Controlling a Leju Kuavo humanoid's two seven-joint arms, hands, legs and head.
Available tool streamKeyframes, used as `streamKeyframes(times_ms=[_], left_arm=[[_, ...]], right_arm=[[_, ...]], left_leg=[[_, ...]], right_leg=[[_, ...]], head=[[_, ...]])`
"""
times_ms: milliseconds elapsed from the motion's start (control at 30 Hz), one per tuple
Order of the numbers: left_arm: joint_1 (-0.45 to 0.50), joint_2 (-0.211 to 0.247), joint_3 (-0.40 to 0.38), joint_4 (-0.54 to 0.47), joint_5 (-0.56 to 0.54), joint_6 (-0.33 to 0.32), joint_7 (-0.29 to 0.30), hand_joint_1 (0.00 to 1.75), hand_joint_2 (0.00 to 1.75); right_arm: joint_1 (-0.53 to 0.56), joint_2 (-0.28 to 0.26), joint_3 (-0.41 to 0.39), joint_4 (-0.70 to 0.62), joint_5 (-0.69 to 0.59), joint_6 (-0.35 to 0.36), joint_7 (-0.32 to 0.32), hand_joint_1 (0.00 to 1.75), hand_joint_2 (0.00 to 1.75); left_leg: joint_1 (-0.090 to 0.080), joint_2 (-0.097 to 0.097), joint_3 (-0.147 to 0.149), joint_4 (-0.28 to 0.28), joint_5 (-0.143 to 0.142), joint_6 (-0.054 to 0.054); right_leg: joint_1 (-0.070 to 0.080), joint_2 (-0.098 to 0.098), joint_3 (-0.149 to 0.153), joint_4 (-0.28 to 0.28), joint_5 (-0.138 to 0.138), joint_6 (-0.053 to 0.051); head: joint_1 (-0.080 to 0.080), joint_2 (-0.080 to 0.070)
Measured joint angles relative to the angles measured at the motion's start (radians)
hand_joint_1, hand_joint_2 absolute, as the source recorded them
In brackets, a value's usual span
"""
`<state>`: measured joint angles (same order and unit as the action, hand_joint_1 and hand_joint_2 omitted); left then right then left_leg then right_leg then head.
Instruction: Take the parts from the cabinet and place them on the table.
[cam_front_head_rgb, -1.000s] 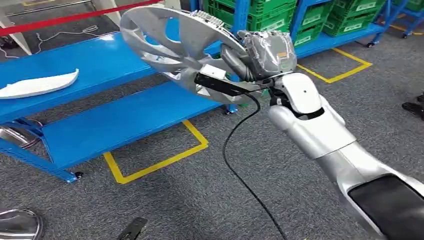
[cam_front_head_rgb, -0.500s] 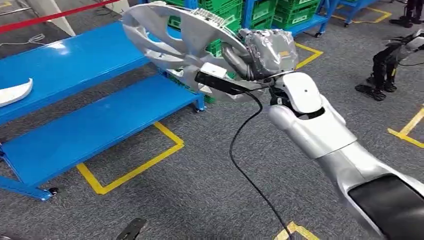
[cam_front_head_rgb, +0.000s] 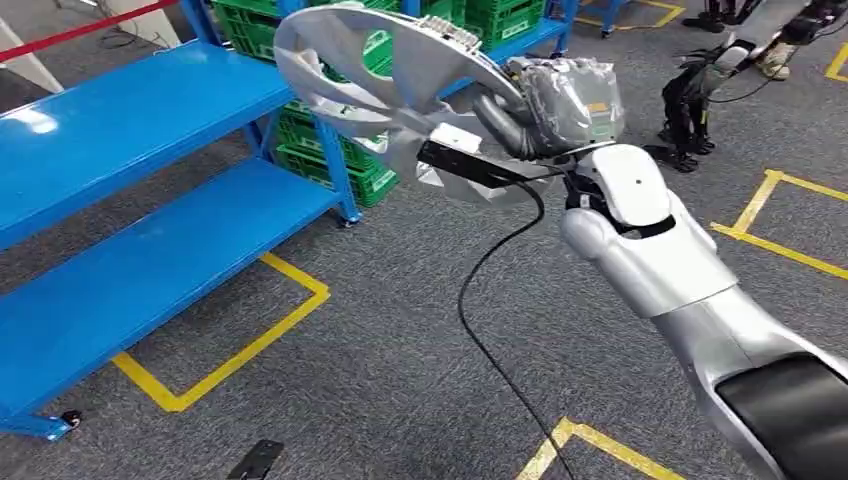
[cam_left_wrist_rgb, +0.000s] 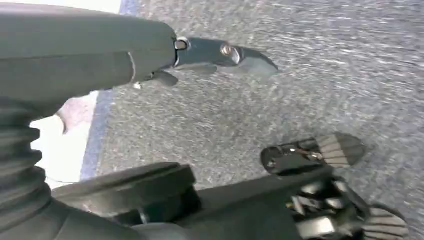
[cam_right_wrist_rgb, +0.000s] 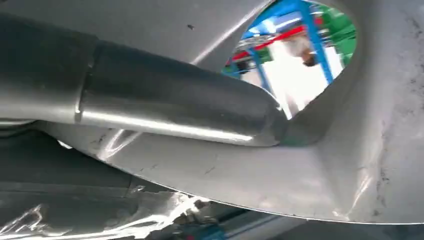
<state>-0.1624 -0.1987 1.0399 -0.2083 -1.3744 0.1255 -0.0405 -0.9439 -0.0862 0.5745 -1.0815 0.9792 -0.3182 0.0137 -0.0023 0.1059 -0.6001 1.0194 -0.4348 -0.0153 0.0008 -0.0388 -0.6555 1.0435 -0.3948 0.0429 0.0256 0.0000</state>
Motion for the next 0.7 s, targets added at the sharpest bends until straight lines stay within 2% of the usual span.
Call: streamKeyframes(times_ms=[33,67,100,133,167,200,233,267,300,333,367,400,433,533,567,600,633,667,700], left_arm=[[-0.001,0.001,0.002,0.000,0.003,0.000,-0.009,0.00,1.75],[-0.003,0.001,0.002,0.000,0.004,0.001,-0.016,0.00,1.75],[-0.005,0.002,0.002,0.000,0.005,0.001,-0.022,0.00,1.75],[-0.005,0.003,0.005,0.000,0.007,0.003,-0.027,0.00,1.75],[-0.003,0.004,0.011,0.000,0.013,0.011,-0.037,0.00,1.75],[0.000,0.006,0.016,0.000,0.014,0.023,-0.047,0.00,1.75],[0.003,0.006,0.018,0.000,0.016,0.032,-0.055,0.00,1.75],[0.005,0.006,0.019,0.000,0.016,0.039,-0.061,0.00,1.75],[0.005,0.007,0.018,0.000,0.016,0.045,-0.068,0.00,1.75],[0.004,0.008,0.017,0.000,0.015,0.050,-0.073,0.00,1.75],[0.004,0.008,0.016,0.000,0.012,0.053,-0.075,0.00,1.75],[0.004,0.008,0.015,0.000,0.010,0.053,-0.075,0.00,1.75],[0.004,0.006,0.015,0.000,0.008,0.052,-0.075,0.00,1.75],[0.005,0.008,0.014,0.000,0.002,0.054,-0.074,0.00,1.75],[0.004,0.006,0.013,0.000,0.000,0.057,-0.075,0.00,1.75],[0.001,0.008,0.011,0.000,-0.001,0.063,-0.077,0.00,1.75],[0.000,0.007,0.010,0.000,-0.002,0.063,-0.078,0.00,1.75],[0.001,0.008,0.010,0.000,0.003,0.063,-0.079,0.00,1.75],[0.002,0.010,0.010,0.000,0.009,0.056,-0.080,0.00,1.75]], right_arm=[[0.001,-0.003,-0.001,0.000,0.000,0.000,0.000,1.75,0.00],[0.002,-0.006,-0.002,-0.002,0.001,-0.002,0.000,1.75,0.00],[0.002,-0.008,-0.005,-0.002,0.001,-0.002,0.000,1.75,0.00],[0.002,-0.009,-0.005,-0.002,0.001,-0.003,0.001,1.75,0.00],[0.003,-0.009,-0.006,-0.002,0.002,-0.005,0.002,1.75,0.00],[0.005,-0.010,-0.006,-0.002,0.002,-0.008,0.002,1.75,0.00],[0.009,-0.012,-0.006,-0.002,0.002,-0.008,0.002,1.75,0.00],[0.014,-0.014,-0.007,-0.002,0.002,-0.008,0.002,1.75,0.00],[0.020,-0.019,-0.009,-0.003,0.002,-0.008,0.002,1.75,0.00],[0.024,-0.024,-0.012,-0.006,0.001,-0.008,0.000,1.75,0.00],[0.025,-0.029,-0.016,-0.011,0.001,-0.009,0.000,1.75,0.00],[0.024,-0.031,-0.019,-0.014,0.000,-0.009,0.000,1.75,0.00],[0.021,-0.032,-0.022,-0.017,0.000,-0.010,0.000,1.75,0.00],[0.023,-0.045,-0.026,-0.025,-0.001,-0.015,0.001,1.75,0.00],[0.023,-0.052,-0.028,-0.025,-0.001,-0.015,0.000,1.75,0.00],[0.022,-0.057,-0.031,-0.027,-0.001,-0.015,-0.001,1.75,0.00],[0.020,-0.060,-0.033,-0.027,0.000,-0.015,-0.001,1.75,0.00],[0.019,-0.060,-0.034,-0.027,0.002,-0.015,0.000,1.75,0.00],[0.018,-0.061,-0.034,-0.027,0.008,-0.015,-0.002,1.75,0.00]], left_leg=[[0.001,0.011,0.001,-0.002,0.001,-0.005],[0.004,0.005,-0.003,-0.001,-0.008,-0.013],[0.007,-0.046,-0.008,0.017,-0.028,-0.018],[0.007,-0.077,-0.029,0.068,-0.065,-0.019],[0.007,-0.093,-0.064,0.147,-0.107,-0.021],[0.008,-0.099,-0.102,0.230,-0.140,-0.022],[0.007,-0.100,-0.129,0.285,-0.153,-0.022],[0.008,-0.101,-0.134,0.293,-0.143,-0.023],[0.009,-0.102,-0.122,0.267,-0.115,-0.023],[0.011,-0.105,-0.092,0.203,-0.070,-0.023],[0.016,-0.125,-0.048,0.113,-0.022,-0.024],[0.026,-0.178,-0.015,0.044,0.005,-0.028],[0.034,-0.220,-0.003,0.015,-0.008,-0.029],[0.023,-0.186,-0.007,0.012,-0.011,-0.008],[0.030,-0.170,-0.006,0.004,-0.004,0.002],[0.030,-0.158,-0.004,0.000,-0.001,0.010],[0.027,-0.145,-0.004,0.000,-0.001,0.017],[0.024,-0.133,-0.003,0.001,-0.002,0.020],[0.022,-0.116,-0.003,0.001,-0.003,0.021]], right_leg=[[0.000,0.012,-0.004,-0.001,0.003,-0.005],[-0.008,0.024,-0.002,-0.009,0.010,-0.015],[-0.010,0.033,-0.004,-0.011,0.013,-0.019],[-0.012,0.041,-0.005,-0.012,0.016,-0.024],[-0.012,0.053,-0.008,-0.012,0.018,-0.026],[-0.012,0.068,-0.010,-0.012,0.019,-0.027],[-0.012,0.081,-0.011,-0.012,0.020,-0.028],[-0.013,0.095,-0.012,-0.012,0.022,-0.026],[-0.014,0.108,-0.012,-0.012,0.023,-0.024],[-0.016,0.122,-0.013,-0.012,0.026,-0.021],[-0.020,0.136,-0.014,-0.010,0.028,-0.016],[-0.022,0.146,-0.017,-0.010,0.029,-0.010],[-0.017,0.159,-0.030,-0.003,0.032,-0.003],[-0.029,0.196,-0.041,-0.023,0.052,0.024],[-0.028,0.199,-0.045,-0.024,0.056,0.030],[-0.019,0.128,-0.057,-0.013,0.046,0.031],[-0.017,0.080,-0.078,0.035,0.013,0.031],[-0.016,0.058,-0.115,0.116,-0.027,0.032],[-0.016,0.049,-0.155,0.206,-0.065,0.033]], head=[[0.001,0.000],[0.000,0.000],[0.000,0.000],[-0.002,0.000],[-0.006,0.000],[-0.006,0.000],[-0.006,0.000],[-0.006,0.000],[-0.006,0.000],[-0.005,0.000],[-0.006,0.000],[-0.006,0.000],[-0.008,0.000],[-0.009,0.000],[-0.009,0.000],[-0.004,0.000],[0.009,0.000],[0.009,0.000],[0.008,0.000]])
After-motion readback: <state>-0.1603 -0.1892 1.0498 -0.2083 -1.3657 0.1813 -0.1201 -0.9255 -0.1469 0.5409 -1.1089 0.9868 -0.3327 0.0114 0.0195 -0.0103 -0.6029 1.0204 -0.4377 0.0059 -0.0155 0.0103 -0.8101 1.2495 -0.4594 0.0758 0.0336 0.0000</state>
